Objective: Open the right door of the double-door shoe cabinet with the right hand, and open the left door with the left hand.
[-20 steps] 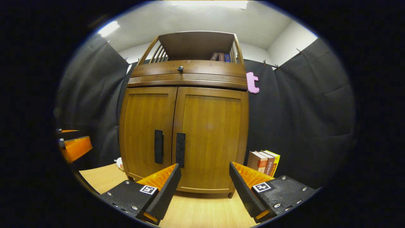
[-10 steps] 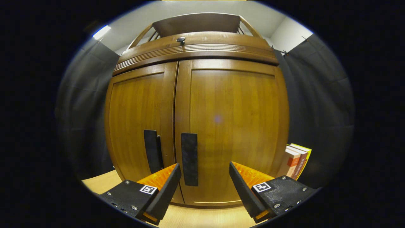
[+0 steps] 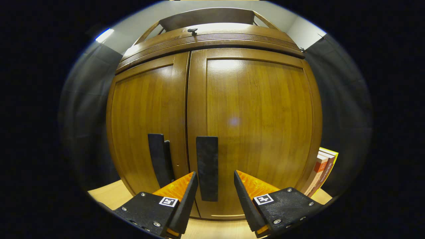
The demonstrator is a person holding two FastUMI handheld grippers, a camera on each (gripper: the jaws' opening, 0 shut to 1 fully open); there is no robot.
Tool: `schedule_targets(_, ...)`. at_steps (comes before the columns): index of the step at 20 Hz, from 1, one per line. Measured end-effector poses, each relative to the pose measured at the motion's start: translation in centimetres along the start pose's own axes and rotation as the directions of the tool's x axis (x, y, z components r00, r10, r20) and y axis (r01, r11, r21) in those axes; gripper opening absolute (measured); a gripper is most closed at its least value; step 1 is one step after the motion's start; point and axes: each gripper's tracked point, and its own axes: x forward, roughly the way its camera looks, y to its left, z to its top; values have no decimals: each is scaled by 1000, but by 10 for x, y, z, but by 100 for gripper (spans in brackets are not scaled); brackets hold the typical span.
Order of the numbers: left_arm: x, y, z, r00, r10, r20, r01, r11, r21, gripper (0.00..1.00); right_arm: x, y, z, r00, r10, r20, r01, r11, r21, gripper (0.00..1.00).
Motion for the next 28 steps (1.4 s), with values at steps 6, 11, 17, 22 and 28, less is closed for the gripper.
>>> schedule_targets(6, -3, 1, 1, 1000, -6, 3, 5, 1000, 19, 94, 19, -5, -1, 999, -24, -25, 25, 999, 45, 57)
schedule_targets(11, -7, 3, 1, 1000, 0, -2, 0, 1000, 15, 94, 23, 1, -5, 1000, -3, -20, 3, 1000, -11, 29)
schedule_targets(17, -10, -1, 2, 1000, 1, -3, -1, 1000, 19, 95, -3, 0, -3, 999, 38, -14, -38, 999, -12, 30)
schedule_targets(22, -12, -22, 0, 999, -36, -8, 36, 999, 20, 94, -51, -8, -2, 997, 71, -1, -71, 997, -7, 31)
schedule_targets(28, -9, -62, 1, 995, -104, -8, 104, 995, 1, 94, -112, -34, -2, 998, 68, 13, -68, 998, -8, 30)
